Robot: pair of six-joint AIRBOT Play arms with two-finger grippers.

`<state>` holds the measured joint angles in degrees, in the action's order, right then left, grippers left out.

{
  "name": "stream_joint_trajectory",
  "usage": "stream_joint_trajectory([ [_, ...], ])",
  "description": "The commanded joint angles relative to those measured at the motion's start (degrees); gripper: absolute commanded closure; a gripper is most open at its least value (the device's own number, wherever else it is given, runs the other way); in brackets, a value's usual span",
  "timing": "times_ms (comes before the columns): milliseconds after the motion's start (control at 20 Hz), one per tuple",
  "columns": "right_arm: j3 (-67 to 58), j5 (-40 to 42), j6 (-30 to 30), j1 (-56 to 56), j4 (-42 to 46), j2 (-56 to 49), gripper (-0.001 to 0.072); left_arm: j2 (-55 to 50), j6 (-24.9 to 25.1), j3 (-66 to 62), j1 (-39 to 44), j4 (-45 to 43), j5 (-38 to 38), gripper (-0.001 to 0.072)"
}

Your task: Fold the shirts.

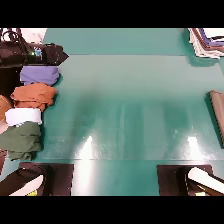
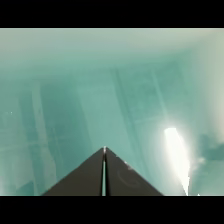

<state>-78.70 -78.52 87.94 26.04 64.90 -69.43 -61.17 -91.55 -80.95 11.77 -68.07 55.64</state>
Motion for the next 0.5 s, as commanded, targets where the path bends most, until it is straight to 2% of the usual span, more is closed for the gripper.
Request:
stream_joint_trajectory([
  [0,-1.01,-1.36,-0.24,-15.91,-3.32,0.04,0.0169,0.00,0.00,0.00,0.02,0.00,-0.79,0.0683],
  [50,-1.01,-1.11,-0.85,-19.32,-3.34,0.04,0.0299,0.00,0.00,0.00,0.00,0.00,-0.79,0.0683],
  [150,-1.01,-1.05,-3.10,-25.22,-3.32,0.04,0.0686,0.00,0.00,0.00,0.02,0.00,-0.79,0.0683],
  [450,-1.01,-1.16,-4.02,-32.85,-3.39,0.04,0.0696,0.00,0.00,0.00,0.02,0.00,-0.79,0.0682],
])
